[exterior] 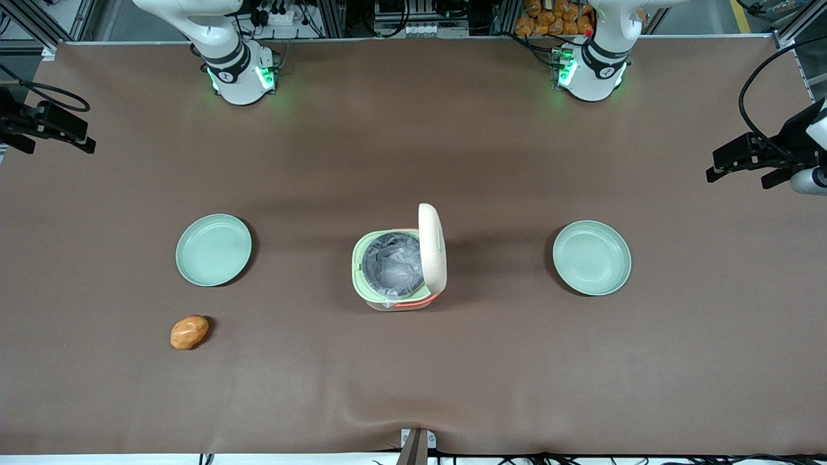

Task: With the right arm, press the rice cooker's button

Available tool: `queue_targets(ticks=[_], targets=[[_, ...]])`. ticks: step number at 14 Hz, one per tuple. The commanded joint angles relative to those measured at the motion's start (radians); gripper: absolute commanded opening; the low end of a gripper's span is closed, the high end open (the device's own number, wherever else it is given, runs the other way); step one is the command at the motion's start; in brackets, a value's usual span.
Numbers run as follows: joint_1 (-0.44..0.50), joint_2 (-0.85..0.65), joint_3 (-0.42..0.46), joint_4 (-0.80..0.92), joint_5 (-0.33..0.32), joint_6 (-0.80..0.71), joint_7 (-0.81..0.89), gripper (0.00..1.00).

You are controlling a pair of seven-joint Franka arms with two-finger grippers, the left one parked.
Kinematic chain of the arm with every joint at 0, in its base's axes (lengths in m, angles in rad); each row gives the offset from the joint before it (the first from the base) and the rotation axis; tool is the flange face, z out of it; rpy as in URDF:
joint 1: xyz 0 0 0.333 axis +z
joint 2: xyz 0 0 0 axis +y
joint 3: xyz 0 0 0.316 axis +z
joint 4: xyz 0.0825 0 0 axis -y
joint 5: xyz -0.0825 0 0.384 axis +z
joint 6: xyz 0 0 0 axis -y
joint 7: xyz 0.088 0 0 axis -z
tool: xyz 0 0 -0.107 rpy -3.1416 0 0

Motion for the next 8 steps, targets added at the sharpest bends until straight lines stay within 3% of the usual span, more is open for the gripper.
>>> queue_targets(ticks=[1, 8], targets=[[-0.014, -0.021, 0.014, -0.025, -0.014, 0.002, -0.007, 1.0], [0.0, -0.017, -0.029, -0.025, -0.016, 0.007, -0.007, 1.0]])
